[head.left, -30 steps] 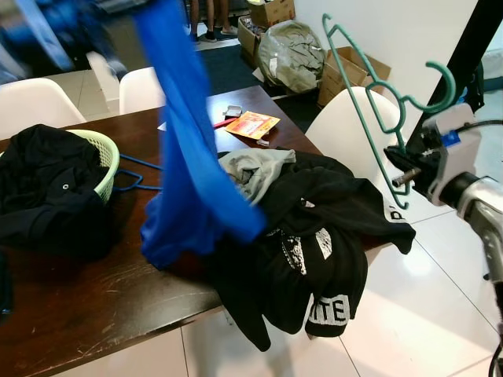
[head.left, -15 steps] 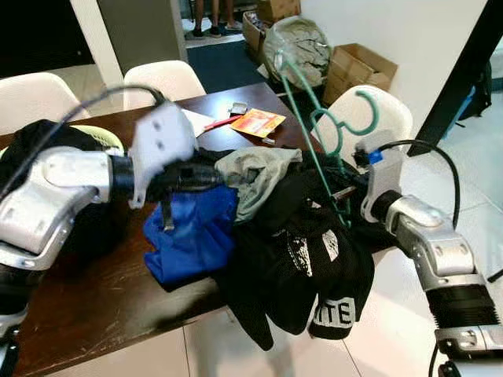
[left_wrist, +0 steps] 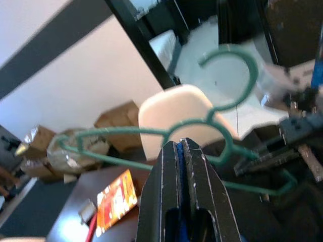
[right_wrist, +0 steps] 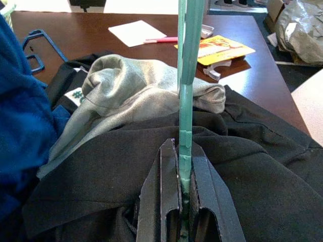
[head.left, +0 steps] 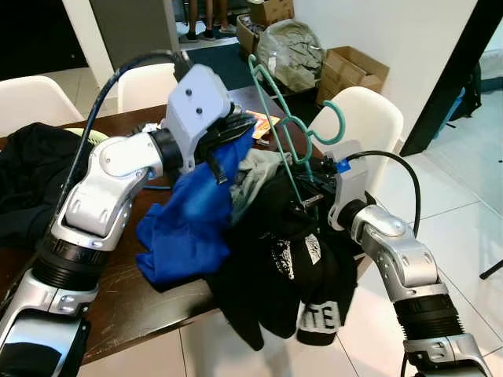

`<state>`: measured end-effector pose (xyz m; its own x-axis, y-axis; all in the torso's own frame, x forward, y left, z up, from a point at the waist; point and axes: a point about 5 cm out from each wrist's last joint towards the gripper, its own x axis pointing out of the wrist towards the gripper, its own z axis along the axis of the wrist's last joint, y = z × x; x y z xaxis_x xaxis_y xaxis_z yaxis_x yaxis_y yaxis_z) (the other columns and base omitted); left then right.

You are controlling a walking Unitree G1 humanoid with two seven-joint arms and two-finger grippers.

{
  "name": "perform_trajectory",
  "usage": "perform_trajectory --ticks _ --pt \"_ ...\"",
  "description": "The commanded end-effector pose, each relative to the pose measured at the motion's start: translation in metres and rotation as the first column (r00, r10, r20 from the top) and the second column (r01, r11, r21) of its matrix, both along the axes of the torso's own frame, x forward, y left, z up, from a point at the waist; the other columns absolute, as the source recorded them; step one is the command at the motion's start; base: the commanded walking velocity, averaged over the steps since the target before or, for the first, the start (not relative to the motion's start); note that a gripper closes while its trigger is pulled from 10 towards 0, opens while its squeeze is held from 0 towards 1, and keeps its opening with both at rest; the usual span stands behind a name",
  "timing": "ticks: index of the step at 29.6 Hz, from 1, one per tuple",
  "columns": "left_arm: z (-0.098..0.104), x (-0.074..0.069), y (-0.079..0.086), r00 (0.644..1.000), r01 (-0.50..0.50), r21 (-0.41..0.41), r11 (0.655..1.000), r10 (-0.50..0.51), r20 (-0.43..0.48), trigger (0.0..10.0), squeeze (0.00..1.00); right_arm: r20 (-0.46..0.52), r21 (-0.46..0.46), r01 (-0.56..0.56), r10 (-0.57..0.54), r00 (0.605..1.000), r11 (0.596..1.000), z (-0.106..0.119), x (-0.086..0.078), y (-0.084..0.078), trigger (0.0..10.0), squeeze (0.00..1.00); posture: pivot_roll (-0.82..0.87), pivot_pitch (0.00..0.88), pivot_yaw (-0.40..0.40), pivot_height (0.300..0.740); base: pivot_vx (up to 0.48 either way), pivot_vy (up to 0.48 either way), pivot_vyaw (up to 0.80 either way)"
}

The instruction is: Hang hanger

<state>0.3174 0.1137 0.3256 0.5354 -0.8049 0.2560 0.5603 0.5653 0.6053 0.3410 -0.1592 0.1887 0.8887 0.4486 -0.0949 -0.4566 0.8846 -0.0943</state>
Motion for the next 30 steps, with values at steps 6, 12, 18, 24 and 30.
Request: perform_trajectory --ticks 6,12,18,24,30 --pt "0.029 -0.022 -0.005 0.971 0.235 -0.017 0.972 -0.234 0.041 10.0 0.0 -0.035 -0.002 -0.024 0.023 0.999 1.0 -0.008 -0.002 0.006 10.0 0.0 0.04 0.096 0.02 0.74 0.0 0.0 0.0" --pt "-0.034 -0.042 0.013 0.933 0.342 0.262 0.903 -0.292 -0.211 10.0 0.0 -0.03 -0.033 -0.007 0.006 1.0 0.999 -0.007 -0.003 -0.001 10.0 0.0 0.03 0.105 0.026 0.74 0.0 0.0 0.0" --pt "-0.071 -0.049 0.042 0.926 0.275 0.371 0.887 -0.141 -0.35 10.0 0.0 -0.032 -0.043 -0.001 -0.001 0.999 0.999 -0.008 -0.004 -0.005 10.0 0.0 0.04 0.11 0.022 0.74 0.0 0.0 0.0" --pt "-0.074 -0.047 0.082 0.94 0.082 0.467 0.88 0.087 -0.33 10.0 0.0 -0.036 -0.051 -0.009 0.007 0.999 0.999 -0.009 -0.003 -0.004 10.0 0.0 0.05 0.114 0.01 0.74 0.0 0.0 0.0" --pt "-0.084 -0.05 0.13 0.869 -0.149 0.566 0.81 0.381 -0.316 10.0 0.0 -0.048 -0.065 -0.038 0.035 0.998 0.997 -0.01 -0.005 -0.001 10.0 0.0 0.05 0.117 0.004 0.74 0.0 0.0 0.0"
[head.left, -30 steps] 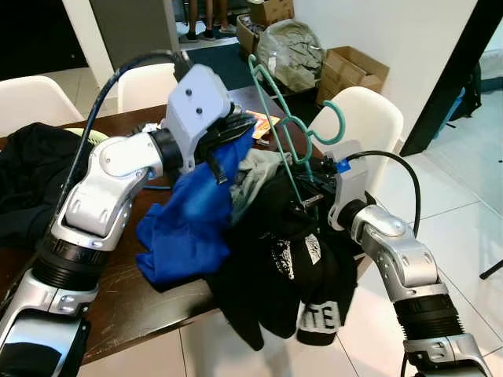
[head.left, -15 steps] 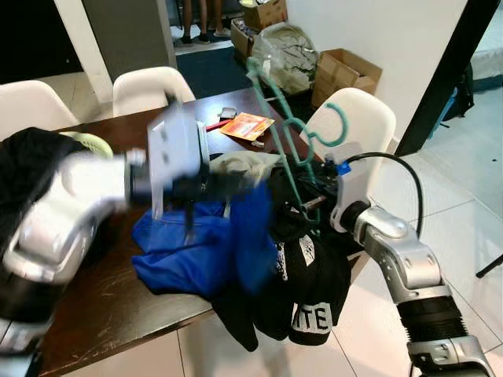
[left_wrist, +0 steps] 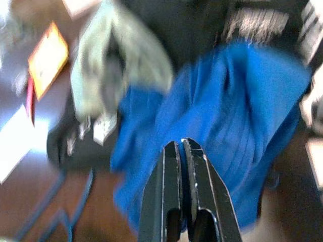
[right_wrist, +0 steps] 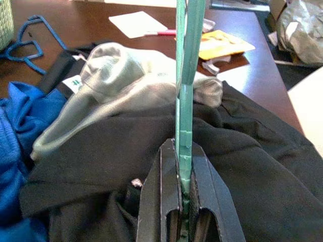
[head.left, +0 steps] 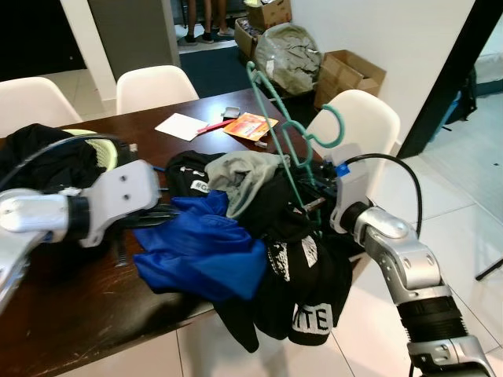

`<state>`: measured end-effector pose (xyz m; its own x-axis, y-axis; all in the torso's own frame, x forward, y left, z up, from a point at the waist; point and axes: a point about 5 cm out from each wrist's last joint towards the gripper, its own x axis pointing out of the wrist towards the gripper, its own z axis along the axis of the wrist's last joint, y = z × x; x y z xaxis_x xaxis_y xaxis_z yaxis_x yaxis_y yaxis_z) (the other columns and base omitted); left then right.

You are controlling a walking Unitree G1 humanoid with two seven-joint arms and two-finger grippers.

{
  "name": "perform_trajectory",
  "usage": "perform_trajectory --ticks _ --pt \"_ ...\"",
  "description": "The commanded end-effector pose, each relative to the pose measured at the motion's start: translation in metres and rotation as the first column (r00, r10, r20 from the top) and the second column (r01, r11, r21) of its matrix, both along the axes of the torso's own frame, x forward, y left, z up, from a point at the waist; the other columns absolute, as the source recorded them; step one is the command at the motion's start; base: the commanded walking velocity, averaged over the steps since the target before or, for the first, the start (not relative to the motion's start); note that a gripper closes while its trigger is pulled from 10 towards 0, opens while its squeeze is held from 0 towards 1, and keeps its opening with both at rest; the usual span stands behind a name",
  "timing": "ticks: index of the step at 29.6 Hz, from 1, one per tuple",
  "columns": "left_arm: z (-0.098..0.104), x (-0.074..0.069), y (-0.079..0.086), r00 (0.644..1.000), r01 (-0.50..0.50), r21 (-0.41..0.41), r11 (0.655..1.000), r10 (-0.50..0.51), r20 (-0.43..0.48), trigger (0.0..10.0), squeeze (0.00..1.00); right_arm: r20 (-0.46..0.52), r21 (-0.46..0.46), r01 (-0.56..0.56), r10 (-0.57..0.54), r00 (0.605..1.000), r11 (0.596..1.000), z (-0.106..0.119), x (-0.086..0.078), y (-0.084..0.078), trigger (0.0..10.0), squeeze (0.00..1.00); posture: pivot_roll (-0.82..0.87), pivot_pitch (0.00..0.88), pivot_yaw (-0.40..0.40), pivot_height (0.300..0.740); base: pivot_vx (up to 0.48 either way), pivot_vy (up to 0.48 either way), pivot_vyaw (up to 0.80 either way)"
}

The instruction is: Hang hanger

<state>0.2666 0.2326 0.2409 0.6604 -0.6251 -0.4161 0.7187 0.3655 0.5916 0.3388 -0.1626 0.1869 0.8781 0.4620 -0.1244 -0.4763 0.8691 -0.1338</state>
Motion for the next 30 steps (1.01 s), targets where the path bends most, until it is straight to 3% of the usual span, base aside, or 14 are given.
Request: perform_trajectory --ticks 1,6,7,13,15,17,18,19,23,25,26,28,29,30 --pt "0.001 0.0 0.011 0.997 -0.075 0.027 0.997 0.075 0.004 10.0 0.0 -0.039 -0.016 -0.015 0.014 0.999 1.0 -0.008 -0.002 0.003 10.0 0.0 0.05 0.117 0.004 0.74 0.0 0.0 0.0" --pt "-0.009 0.007 0.027 0.955 -0.289 -0.086 0.953 0.294 0.047 10.0 0.0 -0.044 -0.034 -0.019 0.018 0.999 0.999 -0.009 -0.002 0.001 10.0 0.0 0.05 0.116 -0.001 0.74 0.0 0.0 0.0" --pt "-0.013 0.01 0.028 0.939 -0.331 -0.157 0.931 0.341 0.043 10.0 1.0 -0.043 -0.036 -0.023 0.021 0.999 0.999 -0.009 -0.001 0.002 10.0 0.0 0.06 0.116 -0.008 0.74 0.0 0.0 0.0" --pt "-0.024 0.02 0.03 0.865 -0.453 -0.373 0.81 0.5 0.037 10.0 1.0 -0.045 -0.044 -0.038 0.036 0.998 0.998 -0.009 0.0 0.005 10.0 0.0 0.05 0.113 -0.014 0.74 0.0 0.0 0.0" --pt "-0.024 0.021 0.027 0.834 -0.473 -0.504 0.723 0.551 0.009 10.0 1.0 -0.048 -0.056 -0.038 0.036 0.998 0.998 -0.011 -0.001 0.004 10.0 0.0 0.06 0.114 -0.017 0.74 0.0 0.0 0.0" --pt "-0.024 0.021 0.027 0.834 -0.473 -0.504 0.723 0.551 0.009 10.0 1.0 -0.048 -0.056 -0.038 0.036 0.998 0.998 -0.011 -0.001 0.004 10.0 0.0 0.06 0.114 -0.017 0.74 0.0 0.0 0.0" --pt "-0.027 0.019 0.024 0.82 -0.481 -0.577 0.66 0.572 -0.03 10.0 1.0 -0.049 -0.064 -0.036 0.032 0.998 0.997 -0.012 -0.001 0.003 10.0 0.0 0.06 0.114 -0.017 0.74 0.0 0.0 0.0" --pt "-0.027 0.019 0.024 0.82 -0.481 -0.577 0.66 0.572 -0.03 10.0 1.0 -0.049 -0.064 -0.036 0.032 0.998 0.997 -0.012 -0.001 0.003 10.0 0.0 0.06 0.114 -0.017 0.74 0.0 0.0 0.0" --pt "-0.035 0.003 0.006 0.725 -0.494 -0.796 0.35 0.671 -0.155 10.0 1.0 -0.03 -0.109 -0.019 0.016 0.999 0.994 -0.013 0.002 0.001 10.0 0.0 0.06 0.119 -0.029 0.74 0.0 0.0 0.0" --pt "-0.035 0.003 0.006 0.725 -0.494 -0.796 0.35 0.671 -0.155 10.0 1.0 -0.03 -0.109 -0.019 0.016 0.999 0.994 -0.013 0.002 0.001 10.0 0.0 0.06 0.119 -0.029 0.74 0.0 0.0 0.0" --pt "-0.034 -0.002 -0.005 0.721 -0.468 -0.838 0.28 0.669 -0.179 10.0 1.0 -0.025 -0.119 -0.018 0.015 1.0 0.993 -0.013 0.003 0.0 10.0 0.0 0.07 0.12 -0.032 0.74 0.0 0.0 0.0" --pt "-0.042 -0.016 -0.025 0.698 -0.46 -0.885 0.063 0.642 -0.317 10.0 0.18 -0.013 -0.143 -0.021 0.019 1.0 0.99 -0.012 0.004 -0.001 10.0 0.0 0.07 0.121 -0.034 0.74 0.0 0.0 0.0" --pt "-0.042 -0.016 -0.025 0.698 -0.46 -0.885 0.063 0.642 -0.317 10.0 0.18 -0.013 -0.143 -0.021 0.019 1.0 0.99 -0.012 0.004 -0.001 10.0 0.0 0.07 0.121 -0.034 0.74 0.0 0.0 0.0" --pt "-0.05 -0.023 -0.028 0.662 -0.482 -0.875 -0.039 0.638 -0.393 10.0 0.0 -0.01 -0.15 -0.022 0.02 1.0 0.988 -0.012 0.004 -0.001 10.0 0.0 0.08 0.122 -0.04 0.74 0.0 0.0 0.0"
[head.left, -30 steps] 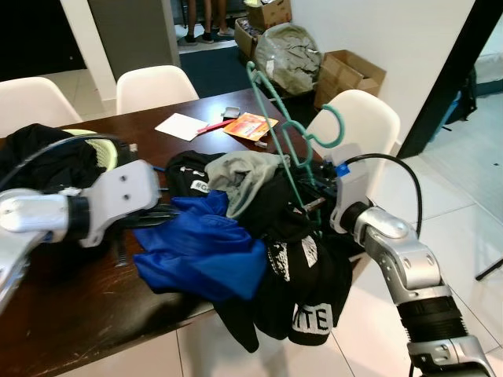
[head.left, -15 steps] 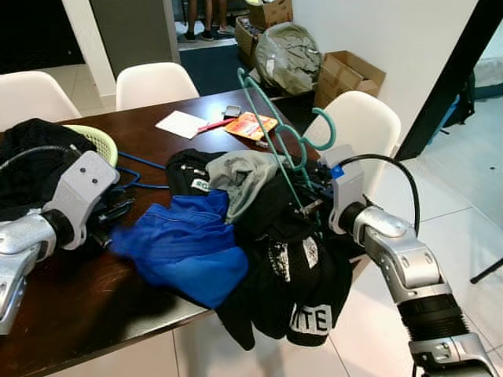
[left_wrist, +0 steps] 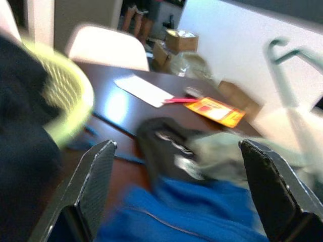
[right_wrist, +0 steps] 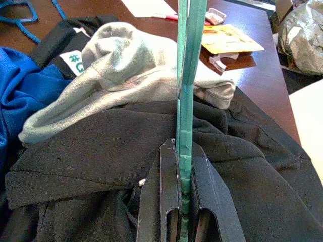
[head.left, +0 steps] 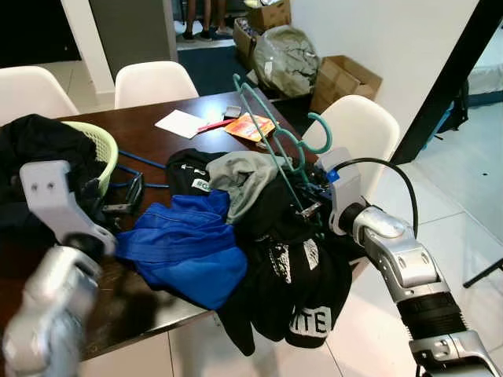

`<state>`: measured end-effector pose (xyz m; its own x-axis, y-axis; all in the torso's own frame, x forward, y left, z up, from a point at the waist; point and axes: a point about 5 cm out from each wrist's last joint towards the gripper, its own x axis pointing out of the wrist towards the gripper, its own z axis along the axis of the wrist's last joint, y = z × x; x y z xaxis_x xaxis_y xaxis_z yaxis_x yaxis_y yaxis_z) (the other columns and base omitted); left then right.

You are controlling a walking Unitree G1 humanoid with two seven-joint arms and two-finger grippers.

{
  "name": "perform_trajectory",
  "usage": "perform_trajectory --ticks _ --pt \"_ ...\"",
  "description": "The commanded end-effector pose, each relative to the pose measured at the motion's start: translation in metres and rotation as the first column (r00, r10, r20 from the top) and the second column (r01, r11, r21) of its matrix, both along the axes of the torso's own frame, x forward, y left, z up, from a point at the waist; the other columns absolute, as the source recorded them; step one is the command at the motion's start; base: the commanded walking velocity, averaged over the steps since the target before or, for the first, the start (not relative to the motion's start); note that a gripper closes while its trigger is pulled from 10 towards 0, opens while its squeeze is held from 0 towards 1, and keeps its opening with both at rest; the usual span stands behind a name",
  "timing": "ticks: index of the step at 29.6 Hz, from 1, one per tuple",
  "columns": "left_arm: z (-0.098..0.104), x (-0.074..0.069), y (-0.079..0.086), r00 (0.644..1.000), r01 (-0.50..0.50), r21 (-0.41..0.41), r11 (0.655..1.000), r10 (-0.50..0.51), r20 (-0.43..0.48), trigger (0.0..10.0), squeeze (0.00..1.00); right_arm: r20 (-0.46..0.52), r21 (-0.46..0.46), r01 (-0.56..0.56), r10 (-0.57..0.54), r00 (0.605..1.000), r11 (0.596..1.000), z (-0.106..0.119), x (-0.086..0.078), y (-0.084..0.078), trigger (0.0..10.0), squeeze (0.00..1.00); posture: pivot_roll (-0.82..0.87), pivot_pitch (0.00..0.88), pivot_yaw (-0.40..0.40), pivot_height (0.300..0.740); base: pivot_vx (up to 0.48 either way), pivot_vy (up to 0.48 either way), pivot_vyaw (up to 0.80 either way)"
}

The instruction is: Hang hanger

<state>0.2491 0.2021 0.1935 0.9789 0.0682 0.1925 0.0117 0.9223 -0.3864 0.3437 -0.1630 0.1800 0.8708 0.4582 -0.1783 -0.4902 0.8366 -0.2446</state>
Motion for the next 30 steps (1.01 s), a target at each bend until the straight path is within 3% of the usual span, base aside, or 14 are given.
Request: perform_trajectory --ticks 1,2,5,6,7,10,13,14,18,23,24,26,28,30 --pt "-0.002 -0.005 0.003 0.999 -0.049 -0.055 0.997 0.048 -0.019 10.0 0.0 -0.014 -0.024 -0.003 0.002 1.0 1.0 -0.005 0.0 -0.001 10.0 0.0 0.08 0.122 -0.04 0.74 0.0 0.0 0.0" --pt "-0.014 -0.013 0.007 0.991 -0.125 -0.114 0.986 0.118 -0.071 10.0 0.0 -0.012 -0.03 -0.005 0.005 1.0 1.0 -0.006 0.0 -0.001 10.0 0.0 0.08 0.122 -0.045 0.74 0.0 0.0 0.0" --pt "-0.027 -0.021 0.015 0.972 -0.206 -0.134 0.969 0.187 -0.143 10.0 0.0 -0.011 -0.038 -0.009 0.008 1.0 0.999 -0.006 0.0 -0.002 10.0 0.0 0.08 0.124 -0.05 0.74 0.0 0.0 0.0" --pt "-0.042 -0.029 0.024 0.943 -0.27 -0.122 0.955 0.236 -0.236 10.0 0.0 -0.011 -0.045 -0.011 0.01 1.0 0.999 -0.006 0.001 -0.002 10.0 0.0 0.09 0.124 -0.055 0.74 0.0 0.0 0.0" --pt "-0.042 -0.029 0.024 0.943 -0.27 -0.122 0.955 0.236 -0.236 10.0 0.0 -0.011 -0.045 -0.011 0.01 1.0 0.999 -0.006 0.001 -0.002 10.0 0.0 0.09 0.124 -0.055 0.74 0.0 0.0 0.0" --pt "-0.066 -0.039 0.035 0.878 -0.362 -0.145 0.921 0.285 -0.384 10.0 0.0 -0.004 -0.057 -0.014 0.014 1.0 0.998 -0.006 0.003 -0.002 10.0 0.0 0.08 0.116 -0.059 0.74 0.0 0.0 0.0" --pt "-0.073 -0.038 0.035 0.863 -0.381 -0.172 0.908 0.283 -0.419 10.0 0.0 0.002 -0.064 -0.016 0.017 1.0 0.998 -0.006 0.005 -0.002 10.0 0.0 0.08 0.116 -0.057 0.74 0.0 0.0 0.0" --pt "-0.077 -0.037 0.033 0.858 -0.396 -0.218 0.892 0.275 -0.433 10.0 0.0 0.006 -0.066 -0.018 0.018 1.0 0.998 -0.005 0.005 -0.003 10.0 0.0 0.08 0.112 -0.058 0.74 0.0 0.0 0.0" --pt "-0.08 -0.026 0.033 0.879 -0.38 -0.313 0.871 0.234 -0.416 10.0 0.0 0.014 -0.073 -0.016 0.017 1.0 0.997 -0.004 0.004 -0.007 10.0 0.0 0.07 0.111 -0.056 0.74 0.0 0.0 0.0" --pt "-0.077 -0.016 0.033 0.903 -0.348 -0.374 0.86 0.199 -0.382 10.0 0.0 0.018 -0.076 -0.014 0.016 1.0 0.997 -0.003 0.003 -0.008 10.0 0.0 0.06 0.106 -0.052 0.74 0.0 0.0 0.0" --pt "-0.072 -0.007 0.03 0.931 -0.284 -0.42 0.862 0.143 -0.337 10.0 0.0 0.021 -0.078 -0.014 0.016 1.0 0.997 -0.003 0.003 -0.008 10.0 0.0 0.05 0.101 -0.049 0.74 0.0 0.0 0.0" --pt "-0.067 0.0 0.027 0.95 -0.24 -0.467 0.851 0.106 -0.295 10.0 0.0 0.024 -0.079 -0.014 0.016 1.0 0.997 -0.002 0.002 -0.007 10.0 0.0 0.05 0.1 -0.043 0.74 0.0 0.0 0.0" --pt "-0.067 0.0 0.027 0.95 -0.24 -0.467 0.851 0.106 -0.295 10.0 0.0 0.024 -0.079 -0.014 0.016 1.0 0.997 -0.002 0.002 -0.007 10.0 0.0 0.05 0.1 -0.043 0.74 0.0 0.0 0.0" --pt "-0.06 0.011 0.023 0.964 -0.197 -0.514 0.835 0.071 -0.255 10.0 0.0 0.029 -0.082 -0.014 0.017 0.999 0.997 -0.001 0.001 -0.008 10.0 0.0 0.04 0.102 -0.042 0.74 0.0 0.0 0.0"
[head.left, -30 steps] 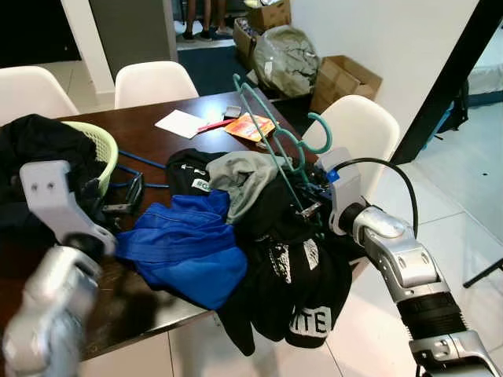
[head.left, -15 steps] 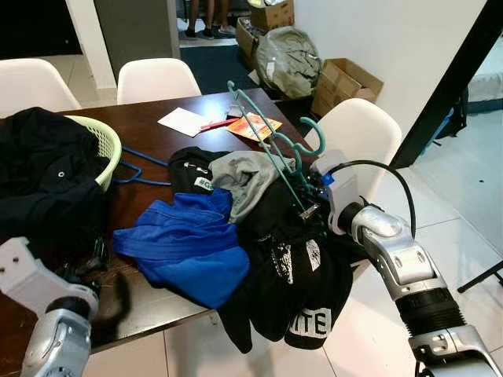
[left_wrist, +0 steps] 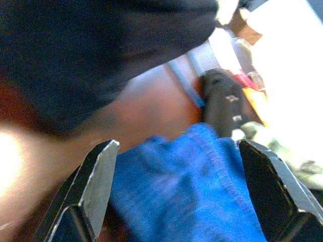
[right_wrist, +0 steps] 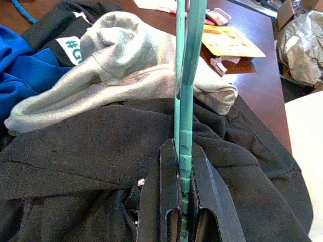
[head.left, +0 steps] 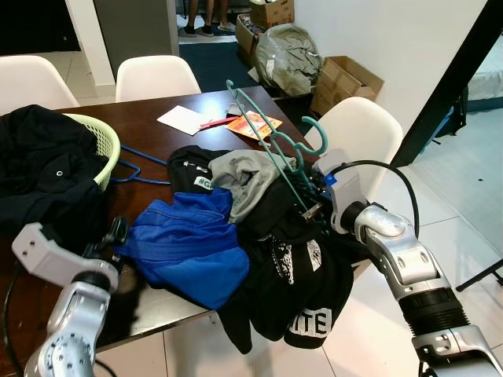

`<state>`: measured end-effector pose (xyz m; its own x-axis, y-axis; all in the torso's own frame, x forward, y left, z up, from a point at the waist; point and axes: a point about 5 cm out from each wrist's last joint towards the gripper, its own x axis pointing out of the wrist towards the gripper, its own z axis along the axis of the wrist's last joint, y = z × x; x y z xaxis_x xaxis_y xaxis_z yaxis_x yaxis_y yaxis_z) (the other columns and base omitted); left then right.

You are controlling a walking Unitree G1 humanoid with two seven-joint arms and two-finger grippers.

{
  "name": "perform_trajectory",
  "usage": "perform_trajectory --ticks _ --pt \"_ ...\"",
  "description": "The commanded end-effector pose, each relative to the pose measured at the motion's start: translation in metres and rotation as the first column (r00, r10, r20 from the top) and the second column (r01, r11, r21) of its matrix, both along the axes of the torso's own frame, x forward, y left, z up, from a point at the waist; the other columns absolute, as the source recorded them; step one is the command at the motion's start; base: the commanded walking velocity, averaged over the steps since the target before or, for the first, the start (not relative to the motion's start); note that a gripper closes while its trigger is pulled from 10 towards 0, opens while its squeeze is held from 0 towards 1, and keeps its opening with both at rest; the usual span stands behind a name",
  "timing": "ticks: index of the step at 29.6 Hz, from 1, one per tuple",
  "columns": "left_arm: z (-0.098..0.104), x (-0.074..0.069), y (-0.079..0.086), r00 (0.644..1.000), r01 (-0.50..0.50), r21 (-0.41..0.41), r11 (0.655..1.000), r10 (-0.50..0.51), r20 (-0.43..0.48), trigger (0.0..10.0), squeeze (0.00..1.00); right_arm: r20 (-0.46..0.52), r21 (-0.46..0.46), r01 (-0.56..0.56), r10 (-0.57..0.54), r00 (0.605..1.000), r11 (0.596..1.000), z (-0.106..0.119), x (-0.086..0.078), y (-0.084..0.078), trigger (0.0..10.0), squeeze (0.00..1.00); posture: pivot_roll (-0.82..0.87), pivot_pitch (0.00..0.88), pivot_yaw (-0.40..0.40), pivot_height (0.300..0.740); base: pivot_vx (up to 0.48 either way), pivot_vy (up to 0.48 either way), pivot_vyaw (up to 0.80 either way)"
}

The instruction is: Hang hanger

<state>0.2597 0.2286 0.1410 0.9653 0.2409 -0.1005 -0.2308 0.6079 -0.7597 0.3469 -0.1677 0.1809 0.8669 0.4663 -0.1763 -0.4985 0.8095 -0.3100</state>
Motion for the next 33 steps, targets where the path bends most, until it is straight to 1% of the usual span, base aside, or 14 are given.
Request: perform_trajectory --ticks 1,2,5,11,14,16,17,18,19,21,22,25,31,33 --pt "-0.008 0.0 -0.003 1.0 0.002 -0.063 0.998 -0.003 -0.011 10.0 0.0 -0.004 -0.022 0.006 -0.007 1.0 1.0 -0.002 -0.002 -0.004 10.0 0.0 0.04 0.102 -0.042 0.74 0.0 0.0 0.0" --pt "-0.015 0.003 -0.002 0.999 -0.03 -0.141 0.99 0.024 -0.047 10.0 0.0 0.0 -0.028 0.008 -0.008 1.0 1.0 -0.001 -0.001 -0.004 10.0 0.0 0.04 0.108 -0.044 0.74 0.0 0.0 0.0" --pt "-0.019 0.002 -0.003 0.997 -0.041 -0.18 0.983 0.03 -0.067 10.0 0.0 0.0 -0.03 0.008 -0.008 1.0 1.0 0.0 -0.001 -0.004 10.0 0.0 0.04 0.111 -0.043 0.74 0.0 0.0 0.0" --pt "-0.019 0.003 -0.006 0.997 -0.041 -0.206 0.978 0.027 -0.068 10.0 0.0 0.001 -0.031 0.008 -0.008 1.0 0.999 0.001 0.0 -0.004 10.0 0.0 0.04 0.113 -0.042 0.74 0.0 0.0 0.0" --pt "-0.018 -0.001 -0.008 0.994 -0.073 -0.219 0.973 0.052 -0.099 10.0 0.0 0.001 -0.036 0.01 -0.01 1.0 0.999 0.002 0.001 -0.004 10.0 0.0 0.04 0.117 -0.04 0.74 0.0 0.0 0.0" --pt "-0.019 -0.006 -0.009 0.988 -0.104 -0.219 0.97 0.076 -0.131 10.0 0.0 0.001 -0.037 0.011 -0.011 1.0 0.999 0.002 0.002 -0.004 10.0 0.0 0.04 0.118 -0.041 0.74 0.0 0.0 0.0" --pt "-0.021 -0.013 -0.012 0.981 -0.129 -0.223 0.966 0.093 -0.168 10.0 0.0 0.0 -0.039 0.011 -0.011 1.0 0.999 0.002 0.002 -0.004 10.0 0.0 0.04 0.121 -0.041 0.74 0.0 0.0 0.0" --pt "-0.021 -0.013 -0.012 0.981 -0.129 -0.223 0.966 0.093 -0.168 10.0 0.0 0.0 -0.039 0.011 -0.011 1.0 0.999 0.002 0.002 -0.004 10.0 0.0 0.04 0.121 -0.041 0.74 0.0 0.0 0.0" --pt "-0.023 -0.019 -0.018 0.978 -0.128 -0.243 0.962 0.081 -0.194 10.0 0.0 0.0 -0.04 0.01 -0.01 1.0 0.999 0.002 0.002 -0.004 10.0 0.0 0.05 0.122 -0.043 0.74 0.0 0.0 0.0" --pt "-0.023 -0.019 -0.018 0.978 -0.128 -0.243 0.962 0.081 -0.194 10.0 0.0 0.0 -0.04 0.01 -0.01 1.0 0.999 0.002 0.002 -0.004 10.0 0.0 0.05 0.122 -0.043 0.74 0.0 0.0 0.0" --pt "-0.026 -0.022 -0.024 0.975 -0.108 -0.265 0.958 0.051 -0.214 10.0 0.0 0.0 -0.04 0.009 -0.009 1.0 0.999 0.001 0.002 -0.004 10.0 0.0 0.05 0.122 -0.045 0.74 0.0 0.0 0.0" --pt "-0.029 -0.023 -0.027 0.973 -0.094 -0.283 0.954 0.029 -0.227 10.0 0.0 0.0 -0.041 0.009 -0.009 1.0 0.999 0.001 0.002 -0.004 10.0 0.0 0.05 0.121 -0.042 0.74 0.0 0.0 0.0" --pt "-0.035 -0.018 -0.032 0.968 -0.059 -0.327 0.943 -0.026 -0.248 10.0 0.0 0.003 -0.043 0.011 -0.011 1.0 0.999 0.001 0.001 -0.007 10.0 0.0 0.04 0.119 -0.041 0.74 0.0 0.0 0.0" --pt "-0.035 -0.013 -0.039 0.965 -0.03 -0.348 0.937 -0.063 -0.253 10.0 0.0 0.003 -0.045 0.015 -0.015 1.0 0.999 0.001 0.0 -0.01 10.0 0.0 0.04 0.119 -0.04 0.74 0.0 0.0 0.0"
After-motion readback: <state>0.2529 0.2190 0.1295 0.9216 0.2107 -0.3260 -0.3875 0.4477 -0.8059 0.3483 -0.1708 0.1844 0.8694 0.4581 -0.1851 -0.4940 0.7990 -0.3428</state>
